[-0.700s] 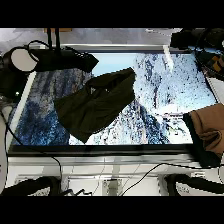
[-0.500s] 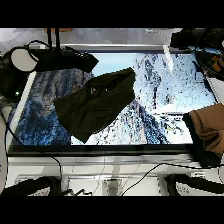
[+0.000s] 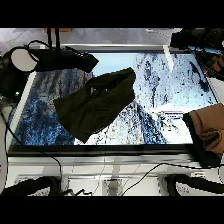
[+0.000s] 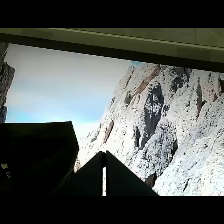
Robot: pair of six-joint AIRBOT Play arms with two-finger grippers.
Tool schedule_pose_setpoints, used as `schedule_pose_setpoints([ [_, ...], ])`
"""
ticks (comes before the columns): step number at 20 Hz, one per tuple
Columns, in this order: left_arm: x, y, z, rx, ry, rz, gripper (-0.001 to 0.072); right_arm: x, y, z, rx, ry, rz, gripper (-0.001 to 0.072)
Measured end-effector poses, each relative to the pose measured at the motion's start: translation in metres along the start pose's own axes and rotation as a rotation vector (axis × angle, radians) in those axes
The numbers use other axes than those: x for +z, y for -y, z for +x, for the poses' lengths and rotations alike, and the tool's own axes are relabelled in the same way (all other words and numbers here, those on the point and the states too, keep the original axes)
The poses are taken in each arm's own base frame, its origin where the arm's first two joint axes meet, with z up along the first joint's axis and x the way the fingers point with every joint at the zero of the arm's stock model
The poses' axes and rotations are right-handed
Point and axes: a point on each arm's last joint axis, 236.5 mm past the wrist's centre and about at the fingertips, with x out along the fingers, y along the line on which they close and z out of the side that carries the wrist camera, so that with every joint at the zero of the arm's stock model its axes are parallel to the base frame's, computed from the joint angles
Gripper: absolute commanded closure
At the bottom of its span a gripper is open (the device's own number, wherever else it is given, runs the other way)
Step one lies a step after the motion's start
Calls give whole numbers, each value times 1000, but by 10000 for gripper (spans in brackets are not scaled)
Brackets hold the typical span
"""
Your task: Fold the clothes and pants, and hang the long-sleeved shirts on hangers.
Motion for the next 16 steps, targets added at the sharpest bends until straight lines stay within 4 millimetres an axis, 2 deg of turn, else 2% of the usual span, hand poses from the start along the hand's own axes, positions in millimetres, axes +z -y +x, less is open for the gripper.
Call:
schedule_pose_setpoints([
  [4,0,0,0,0,0,0,7,0,-3,0,12,1,7,675],
  [6,0,0,0,-1,0,-8,7,-3,-12,1,49,-13,26,675],
  [8,1,2,0,-11,4,-50,7,-18,-28,1,118,-79,39,675],
  [10,3,6,-1,-24,9,-85,7,-42,-52,-1,217,-178,22,675],
  [12,3,5,-2,-26,12,-103,7,-69,-85,-7,348,-279,-22,675],
  [14,7,-2,-8,-13,23,-119,7,-97,-122,-12,470,-366,-80,675],
  [16,9,-14,-23,13,30,-126,7,-129,-159,-16,578,-446,-148,675],
])
